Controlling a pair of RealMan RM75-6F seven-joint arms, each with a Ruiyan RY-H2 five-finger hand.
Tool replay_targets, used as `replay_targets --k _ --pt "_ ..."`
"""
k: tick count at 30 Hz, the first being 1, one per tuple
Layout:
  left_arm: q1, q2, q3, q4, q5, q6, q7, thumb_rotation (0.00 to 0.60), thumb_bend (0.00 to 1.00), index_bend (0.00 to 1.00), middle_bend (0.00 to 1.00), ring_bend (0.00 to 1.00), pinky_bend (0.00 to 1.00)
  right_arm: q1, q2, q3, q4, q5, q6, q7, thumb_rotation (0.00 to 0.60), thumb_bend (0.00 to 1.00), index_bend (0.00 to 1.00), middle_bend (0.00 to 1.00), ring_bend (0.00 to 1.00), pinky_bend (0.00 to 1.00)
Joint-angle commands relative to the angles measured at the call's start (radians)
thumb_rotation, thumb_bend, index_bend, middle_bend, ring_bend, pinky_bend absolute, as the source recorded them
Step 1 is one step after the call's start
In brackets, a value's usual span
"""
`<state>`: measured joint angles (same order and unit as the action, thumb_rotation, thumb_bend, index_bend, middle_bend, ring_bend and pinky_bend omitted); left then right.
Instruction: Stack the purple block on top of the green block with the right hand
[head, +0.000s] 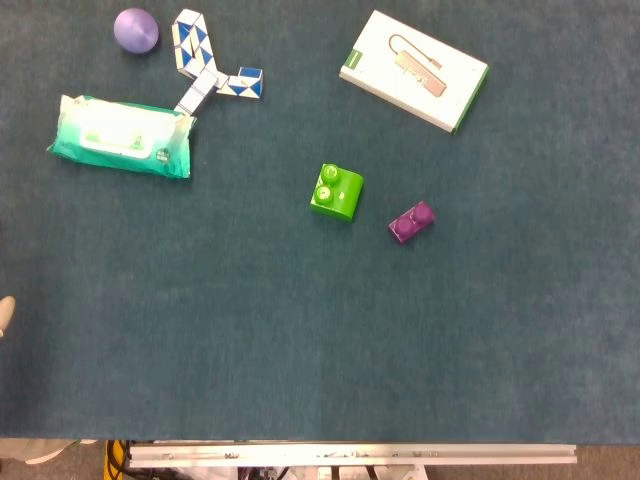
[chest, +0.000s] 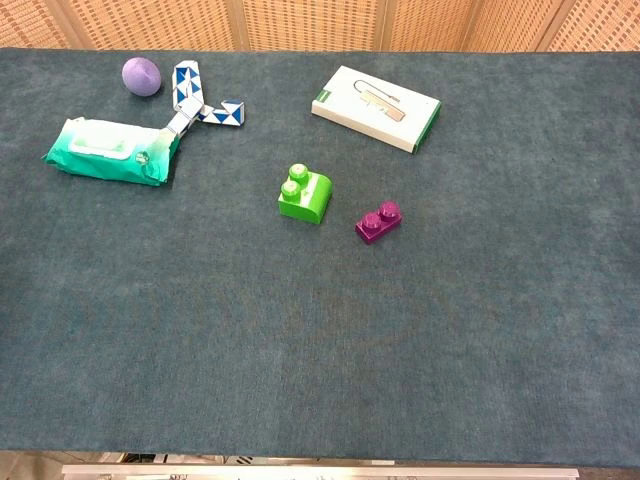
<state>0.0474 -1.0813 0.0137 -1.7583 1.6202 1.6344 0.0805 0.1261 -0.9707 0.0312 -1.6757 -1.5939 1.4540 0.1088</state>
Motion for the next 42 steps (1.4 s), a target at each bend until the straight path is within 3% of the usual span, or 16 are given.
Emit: replay_targets --k 1,19,27,36,42 --pt "0.000 0.000 0.002 0.000 -0.001 -0.004 0.001 0.600 0.23 0.30 0.34 0.30 0.19 0.002 0.001 -0.001 -0.001 -0.002 -0.004 -0.003 0.600 0.27 0.49 0.42 0.31 0.38" --pt "0.002 0.000 0.003 -0.001 -0.006 -0.008 0.005 0.600 0.23 0.30 0.34 0.30 0.19 0.065 0.033 0.005 -0.046 -0.080 -0.045 -0.023 0.600 0.27 0.49 0.43 0.31 0.38" --pt "0.007 0.005 0.006 -0.006 -0.014 -0.008 0.003 0.600 0.23 0.30 0.34 0.30 0.19 0.165 0.040 0.008 -0.093 -0.107 -0.194 -0.098 0.600 0.26 0.49 0.45 0.33 0.40" --pt "0.007 0.008 0.008 -0.016 -0.011 -0.013 0.008 0.600 0.23 0.30 0.34 0.30 0.19 0.293 -0.015 0.030 -0.127 -0.085 -0.379 -0.213 0.600 0.05 0.49 0.45 0.33 0.41" --pt "0.010 0.009 0.008 -0.019 -0.010 -0.008 0.007 0.600 0.23 0.30 0.34 0.30 0.19 0.371 -0.081 0.051 -0.133 -0.025 -0.494 -0.311 0.600 0.03 0.45 0.41 0.33 0.41"
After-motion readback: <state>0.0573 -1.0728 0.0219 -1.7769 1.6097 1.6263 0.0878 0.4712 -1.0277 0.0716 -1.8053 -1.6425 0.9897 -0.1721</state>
